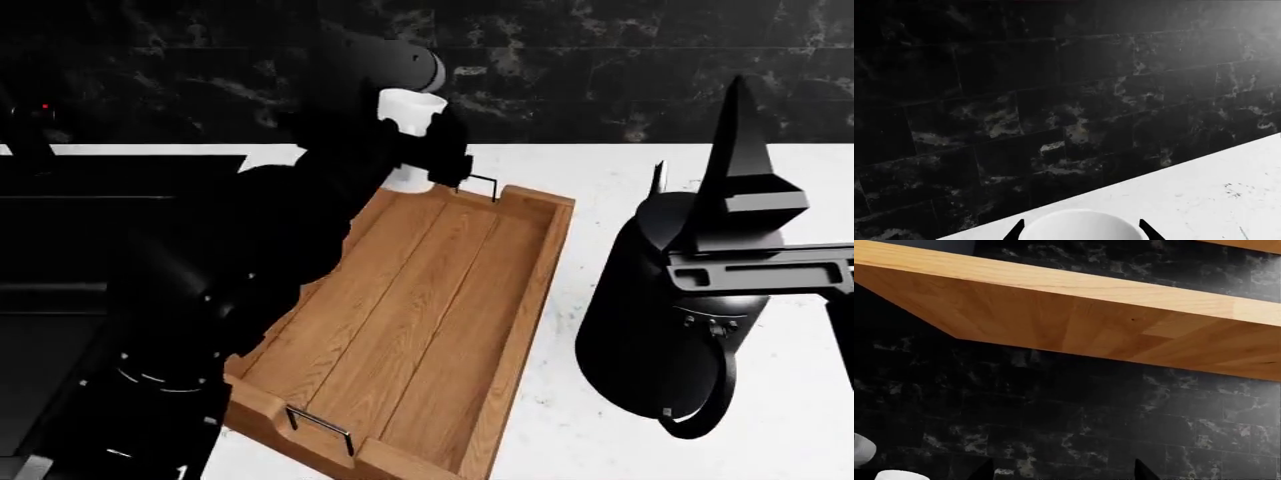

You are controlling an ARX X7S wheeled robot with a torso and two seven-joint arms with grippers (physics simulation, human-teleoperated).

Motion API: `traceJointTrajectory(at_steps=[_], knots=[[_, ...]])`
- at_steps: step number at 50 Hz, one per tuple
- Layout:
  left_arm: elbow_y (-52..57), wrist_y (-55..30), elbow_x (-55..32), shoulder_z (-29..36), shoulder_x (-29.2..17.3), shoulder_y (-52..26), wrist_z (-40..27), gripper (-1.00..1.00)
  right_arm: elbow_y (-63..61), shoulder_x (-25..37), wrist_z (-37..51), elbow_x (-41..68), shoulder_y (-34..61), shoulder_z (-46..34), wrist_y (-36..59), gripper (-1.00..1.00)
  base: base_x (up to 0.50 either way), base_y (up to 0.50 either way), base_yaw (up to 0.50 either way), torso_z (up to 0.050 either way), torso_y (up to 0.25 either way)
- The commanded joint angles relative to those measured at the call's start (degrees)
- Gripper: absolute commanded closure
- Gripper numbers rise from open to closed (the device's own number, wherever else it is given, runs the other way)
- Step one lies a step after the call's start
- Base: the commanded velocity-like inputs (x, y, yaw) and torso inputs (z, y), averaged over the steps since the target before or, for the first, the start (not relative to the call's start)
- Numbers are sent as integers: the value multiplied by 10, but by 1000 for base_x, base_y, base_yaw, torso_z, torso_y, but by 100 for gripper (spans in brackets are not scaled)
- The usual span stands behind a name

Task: Pick the kettle from the counter and place it on the tray. Then pick the mug from the cabinet and place it on the tray. Then close the cabinet doors.

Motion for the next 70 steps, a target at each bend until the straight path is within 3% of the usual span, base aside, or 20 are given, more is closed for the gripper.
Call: traceJointTrajectory(at_steps=[1, 8, 39, 40, 51, 58, 67, 70], knots=[[-101, 71, 44, 50, 31, 16, 27, 100, -1, -7, -13, -13, -8, 7, 13, -100, 0, 0, 0, 0, 0], [-168, 100, 61, 58, 47, -5, 36, 100, -1, -11, -17, -18, -11, 9, 16, -100, 0, 0, 0, 2, 0], [-250, 151, 57, 72, 49, -2, 50, 100, 0, -42, -76, -76, -27, 28, 49, -100, 0, 0, 0, 0, 1], [-251, 151, 57, 72, 48, -3, 50, -100, -1, -41, -75, -76, -27, 27, 48, -100, 0, 0, 0, 0, 0], [-255, 156, 49, 70, 43, -5, 52, -100, -4, -40, -81, -83, -33, 27, 44, -100, 0, 0, 0, 0, 0], [12, 55, -56, 8, -22, -16, 8, -100, 2, 3, -24, -35, -18, -13, -6, -100, 0, 0, 0, 0, 0], [183, -9, -151, -50, -69, 4, -47, -100, -18, 79, 88, 54, -8, -98, -116, -100, 0, 0, 0, 0, 0], [213, -17, -173, -66, -82, 12, -58, -100, -19, 109, 90, 71, -32, -85, -150, -100, 0, 0, 0, 0, 0]])
